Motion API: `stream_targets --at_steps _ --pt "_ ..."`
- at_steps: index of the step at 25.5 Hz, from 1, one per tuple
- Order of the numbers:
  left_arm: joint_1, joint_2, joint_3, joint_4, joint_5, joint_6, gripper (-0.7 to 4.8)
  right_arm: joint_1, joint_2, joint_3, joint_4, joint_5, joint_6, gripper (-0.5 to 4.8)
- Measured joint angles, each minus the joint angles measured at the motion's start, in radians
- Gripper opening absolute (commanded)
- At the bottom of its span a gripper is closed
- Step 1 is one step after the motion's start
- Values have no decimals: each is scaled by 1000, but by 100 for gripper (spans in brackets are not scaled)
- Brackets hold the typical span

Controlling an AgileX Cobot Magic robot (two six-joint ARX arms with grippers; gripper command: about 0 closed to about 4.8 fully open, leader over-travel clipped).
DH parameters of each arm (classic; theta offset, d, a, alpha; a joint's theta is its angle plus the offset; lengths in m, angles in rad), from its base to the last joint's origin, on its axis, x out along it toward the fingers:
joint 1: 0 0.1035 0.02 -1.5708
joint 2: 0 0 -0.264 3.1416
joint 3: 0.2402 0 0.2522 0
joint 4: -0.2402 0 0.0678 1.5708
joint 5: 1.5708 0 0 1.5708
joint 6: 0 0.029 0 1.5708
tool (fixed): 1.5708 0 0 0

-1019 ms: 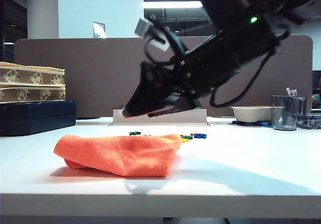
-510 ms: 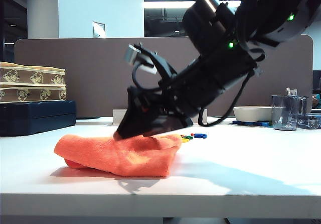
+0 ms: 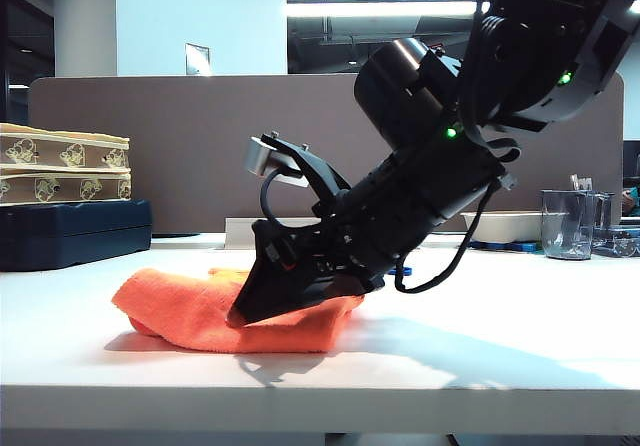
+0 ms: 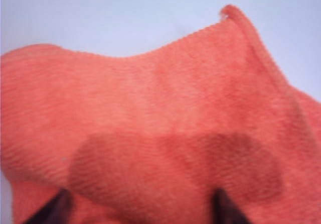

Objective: Use an orange cloth to wipe the letter magnets on the table away for a distance.

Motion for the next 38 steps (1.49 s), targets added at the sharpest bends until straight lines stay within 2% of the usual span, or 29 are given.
stream_targets --at_steps 3,6,16,19,27,30,38 --pt "0 0 0 0 0 0 -5 -2 3 1 7 15 0 159" --pt "0 0 0 0 0 0 -5 -1 6 4 21 13 0 101" --pt "0 0 0 0 0 0 -5 2 12 3 124 12 13 89" --pt "0 0 0 0 0 0 -5 7 14 49 126 -4 18 89" --pt "0 0 0 0 0 0 -5 18 34 333 145 12 20 89" --pt "0 0 0 0 0 0 -5 18 128 494 109 24 20 89" --pt "0 0 0 0 -1 0 -5 18 311 706 37 40 20 90"
